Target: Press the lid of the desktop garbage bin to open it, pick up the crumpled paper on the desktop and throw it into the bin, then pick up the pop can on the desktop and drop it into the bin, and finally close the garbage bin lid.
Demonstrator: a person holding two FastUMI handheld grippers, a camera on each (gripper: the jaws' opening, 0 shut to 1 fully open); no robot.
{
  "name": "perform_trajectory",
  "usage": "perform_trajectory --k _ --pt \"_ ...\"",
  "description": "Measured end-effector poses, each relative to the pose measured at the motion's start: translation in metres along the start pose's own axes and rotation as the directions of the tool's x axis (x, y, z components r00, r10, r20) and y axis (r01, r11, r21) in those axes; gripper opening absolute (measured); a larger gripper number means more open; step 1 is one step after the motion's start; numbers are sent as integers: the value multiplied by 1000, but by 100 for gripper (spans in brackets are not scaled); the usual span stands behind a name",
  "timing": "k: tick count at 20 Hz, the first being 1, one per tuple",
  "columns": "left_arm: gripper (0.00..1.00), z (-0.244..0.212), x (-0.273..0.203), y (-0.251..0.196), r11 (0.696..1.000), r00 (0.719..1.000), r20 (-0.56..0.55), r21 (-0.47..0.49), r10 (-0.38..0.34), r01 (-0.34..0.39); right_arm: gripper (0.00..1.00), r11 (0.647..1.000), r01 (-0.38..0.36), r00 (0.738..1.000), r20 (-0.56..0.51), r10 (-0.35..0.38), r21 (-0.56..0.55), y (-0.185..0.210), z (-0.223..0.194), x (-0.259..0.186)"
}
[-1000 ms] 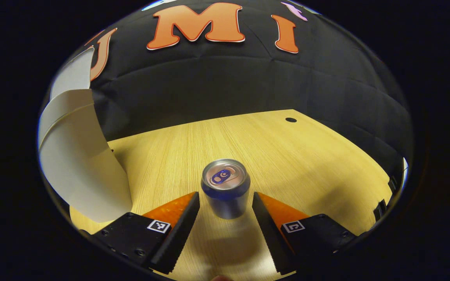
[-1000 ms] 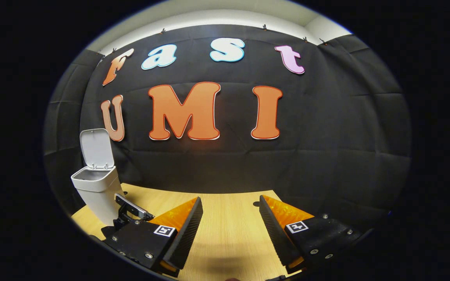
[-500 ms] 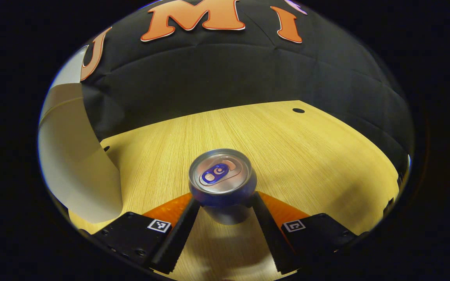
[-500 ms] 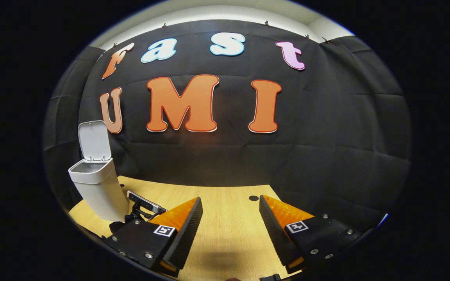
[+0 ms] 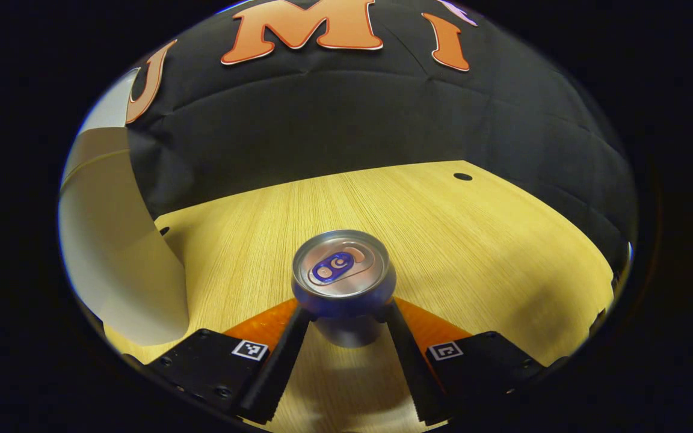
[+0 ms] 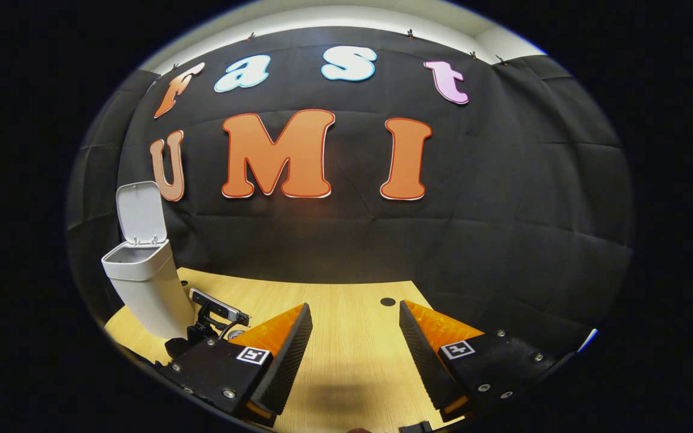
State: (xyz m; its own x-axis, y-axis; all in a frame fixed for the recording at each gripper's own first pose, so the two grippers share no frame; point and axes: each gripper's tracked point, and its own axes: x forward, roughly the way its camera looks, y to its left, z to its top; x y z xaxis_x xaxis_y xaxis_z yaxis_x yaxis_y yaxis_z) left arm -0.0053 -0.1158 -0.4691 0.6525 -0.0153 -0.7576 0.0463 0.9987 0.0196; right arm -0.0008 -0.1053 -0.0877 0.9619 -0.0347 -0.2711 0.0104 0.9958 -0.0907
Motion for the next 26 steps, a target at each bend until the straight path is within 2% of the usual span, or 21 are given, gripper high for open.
perform_trajectory --k 5,10,15,18,26 --pt "81 19 -15 5 1000 999 35 -17 -3 4 87 1000 -11 1000 -9 11 -6 7 -2 2" --pt "80 66 -65 26 996 990 141 -84 17 -5 88 999 -38 999 -4 38 0 22 1 8" --pt "79 107 -107 45 993 970 238 -111 54 -28 88 996 -90 996 1 90 10 47 2 14" --pt "79 136 -133 60 990 946 315 -134 74 -33 87 993 -118 993 5 118 8 60 3 18" --pt "78 178 -216 86 989 914 393 -142 100 -47 87 986 -163 986 30 162 24 84 8 32"
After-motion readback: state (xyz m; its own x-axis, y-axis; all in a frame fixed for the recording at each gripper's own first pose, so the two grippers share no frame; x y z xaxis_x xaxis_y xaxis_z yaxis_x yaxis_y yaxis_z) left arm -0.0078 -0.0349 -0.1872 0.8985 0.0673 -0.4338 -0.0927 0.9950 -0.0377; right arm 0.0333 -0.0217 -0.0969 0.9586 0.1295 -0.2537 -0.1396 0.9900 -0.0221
